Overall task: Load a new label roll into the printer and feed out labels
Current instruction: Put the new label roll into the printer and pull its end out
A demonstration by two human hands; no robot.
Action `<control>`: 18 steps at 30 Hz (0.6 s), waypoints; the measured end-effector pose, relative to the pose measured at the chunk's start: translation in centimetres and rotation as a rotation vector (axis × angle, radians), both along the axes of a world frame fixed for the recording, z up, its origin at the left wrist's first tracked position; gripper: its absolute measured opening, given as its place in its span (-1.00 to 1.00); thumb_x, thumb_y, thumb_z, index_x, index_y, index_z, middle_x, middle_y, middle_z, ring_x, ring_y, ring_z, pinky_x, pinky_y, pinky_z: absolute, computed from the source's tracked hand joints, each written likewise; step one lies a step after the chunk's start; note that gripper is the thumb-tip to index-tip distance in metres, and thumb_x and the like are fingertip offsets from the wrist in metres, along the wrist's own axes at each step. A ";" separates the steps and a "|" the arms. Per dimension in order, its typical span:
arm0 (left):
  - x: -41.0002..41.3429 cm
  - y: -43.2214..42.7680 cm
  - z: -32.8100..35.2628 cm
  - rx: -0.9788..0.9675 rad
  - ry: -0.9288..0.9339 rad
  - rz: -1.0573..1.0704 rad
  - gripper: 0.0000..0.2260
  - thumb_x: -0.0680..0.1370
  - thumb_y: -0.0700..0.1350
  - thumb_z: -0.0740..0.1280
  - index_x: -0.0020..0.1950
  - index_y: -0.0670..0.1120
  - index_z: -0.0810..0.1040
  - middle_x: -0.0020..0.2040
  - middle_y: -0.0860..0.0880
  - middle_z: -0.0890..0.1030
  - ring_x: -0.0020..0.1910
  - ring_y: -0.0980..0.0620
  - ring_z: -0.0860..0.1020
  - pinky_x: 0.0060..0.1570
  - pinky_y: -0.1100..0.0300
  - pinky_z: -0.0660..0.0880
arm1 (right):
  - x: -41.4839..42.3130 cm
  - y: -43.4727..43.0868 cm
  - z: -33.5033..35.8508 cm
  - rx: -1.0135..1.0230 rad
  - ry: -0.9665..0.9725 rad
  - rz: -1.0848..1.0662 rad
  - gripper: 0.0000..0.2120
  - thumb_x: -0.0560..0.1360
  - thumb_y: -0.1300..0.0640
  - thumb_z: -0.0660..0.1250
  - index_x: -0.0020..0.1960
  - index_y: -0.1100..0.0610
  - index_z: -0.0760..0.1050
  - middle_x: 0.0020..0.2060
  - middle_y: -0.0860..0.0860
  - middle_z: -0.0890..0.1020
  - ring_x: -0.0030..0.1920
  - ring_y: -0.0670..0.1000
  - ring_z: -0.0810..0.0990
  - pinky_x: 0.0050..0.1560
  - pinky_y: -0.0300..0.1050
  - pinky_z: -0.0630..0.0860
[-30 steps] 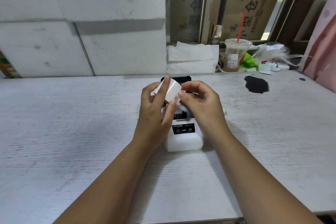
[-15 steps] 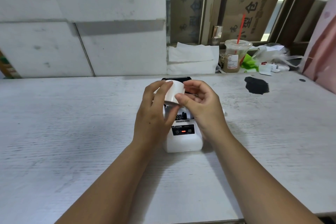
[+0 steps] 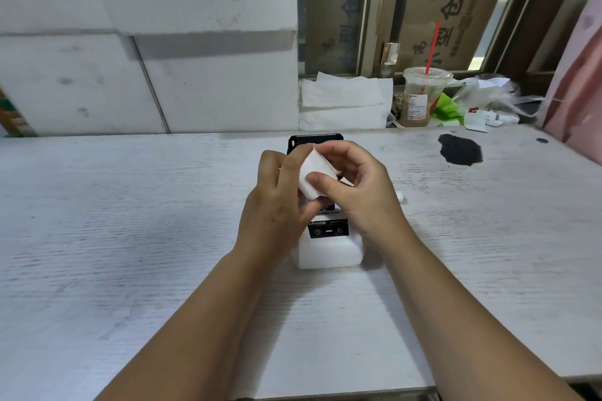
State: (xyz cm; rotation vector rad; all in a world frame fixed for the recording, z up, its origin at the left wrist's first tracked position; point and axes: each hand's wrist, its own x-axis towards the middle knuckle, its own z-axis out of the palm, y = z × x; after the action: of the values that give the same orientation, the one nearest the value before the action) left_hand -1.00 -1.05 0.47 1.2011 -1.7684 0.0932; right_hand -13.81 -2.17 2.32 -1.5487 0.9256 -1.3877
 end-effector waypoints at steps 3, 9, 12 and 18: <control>0.1 0.1 -0.2 0.037 0.065 -0.089 -0.46 0.34 0.12 0.30 0.27 0.05 0.27 0.04 0.03 0.34 -0.23 0.00 0.55 -0.33 0.02 0.60 | -0.1 0.1 0.0 -0.013 0.018 -0.023 -0.67 0.40 0.30 0.41 0.00 -0.09 0.54 -0.07 -0.17 0.63 -0.08 -0.26 0.57 -0.08 -0.32 0.51; -0.2 -0.1 -0.4 0.018 0.132 -0.134 -0.47 0.38 -0.03 0.34 0.32 0.04 0.27 0.10 0.11 0.33 -0.07 0.15 0.48 -0.21 0.06 0.60 | -0.2 -0.1 0.2 0.010 -0.025 -0.067 -0.67 0.38 0.29 0.43 -0.01 -0.08 0.54 -0.08 -0.15 0.63 -0.06 -0.23 0.60 0.01 -0.24 0.55; -0.3 -0.1 -0.4 0.027 0.142 -0.098 -0.46 0.38 -0.04 0.32 0.33 0.06 0.24 0.09 0.12 0.33 -0.08 0.14 0.49 -0.21 0.04 0.60 | 0.0 0.1 0.2 -0.006 -0.029 -0.070 -0.71 0.38 0.29 0.43 -0.03 -0.06 0.55 -0.12 -0.15 0.65 -0.08 -0.23 0.61 -0.04 -0.29 0.54; -0.3 -0.1 -0.4 0.032 0.172 -0.057 -0.38 0.38 -0.26 0.41 0.31 0.09 0.21 0.08 0.06 0.44 -0.16 0.12 0.49 -0.19 0.18 0.53 | 0.3 0.4 0.0 -0.050 0.029 -0.166 -0.74 0.37 0.23 0.46 -0.06 -0.08 0.53 -0.14 -0.16 0.64 -0.07 -0.21 0.62 -0.05 -0.29 0.55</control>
State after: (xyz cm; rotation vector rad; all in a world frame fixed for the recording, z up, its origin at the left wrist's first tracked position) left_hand -1.33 -1.20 0.04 1.1452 -1.6569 -0.0709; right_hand -13.49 -1.74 2.31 -1.5615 1.0648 -1.5179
